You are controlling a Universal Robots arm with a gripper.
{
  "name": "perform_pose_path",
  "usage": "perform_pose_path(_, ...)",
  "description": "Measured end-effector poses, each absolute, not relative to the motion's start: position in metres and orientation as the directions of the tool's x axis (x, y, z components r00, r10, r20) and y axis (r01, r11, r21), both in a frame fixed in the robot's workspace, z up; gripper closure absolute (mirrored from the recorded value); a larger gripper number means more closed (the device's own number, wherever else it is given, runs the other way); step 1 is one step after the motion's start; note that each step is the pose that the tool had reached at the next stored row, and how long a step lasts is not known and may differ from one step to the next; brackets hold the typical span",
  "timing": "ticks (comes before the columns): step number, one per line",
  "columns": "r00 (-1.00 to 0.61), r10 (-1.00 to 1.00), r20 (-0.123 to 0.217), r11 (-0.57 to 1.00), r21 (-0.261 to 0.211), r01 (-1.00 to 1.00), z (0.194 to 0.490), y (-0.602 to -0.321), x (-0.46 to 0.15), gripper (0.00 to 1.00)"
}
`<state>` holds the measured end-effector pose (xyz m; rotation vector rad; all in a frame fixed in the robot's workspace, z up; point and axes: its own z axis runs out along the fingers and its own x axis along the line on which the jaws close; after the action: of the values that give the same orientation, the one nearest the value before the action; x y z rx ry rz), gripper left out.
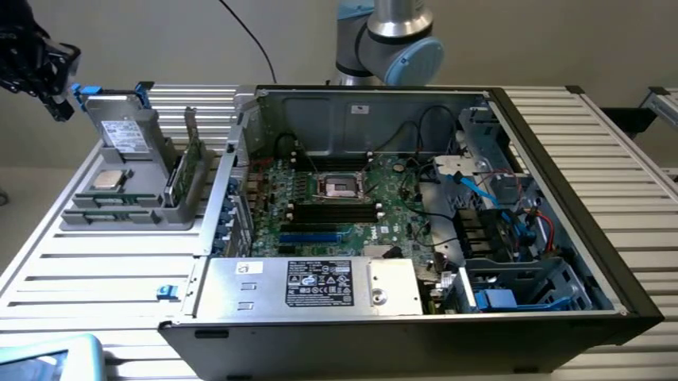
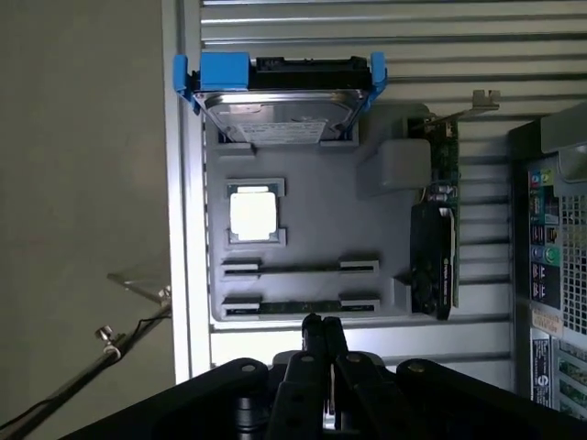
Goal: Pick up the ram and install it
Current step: 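Pick up the ram and move it above insertion slot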
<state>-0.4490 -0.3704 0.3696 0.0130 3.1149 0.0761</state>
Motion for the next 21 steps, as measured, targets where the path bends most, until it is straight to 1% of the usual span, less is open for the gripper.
perform_pose_path(11, -0.981, -0.19, -0.026, 0.98, 0.049, -0.192, 0.3695, -0.3705, -0.4489, 0.89)
perform_pose_path(21, -0.93, -0.365, -0.026, 0.929, 0.049, -0.366, 0.3695, -0.3705, -0.4489, 0.89)
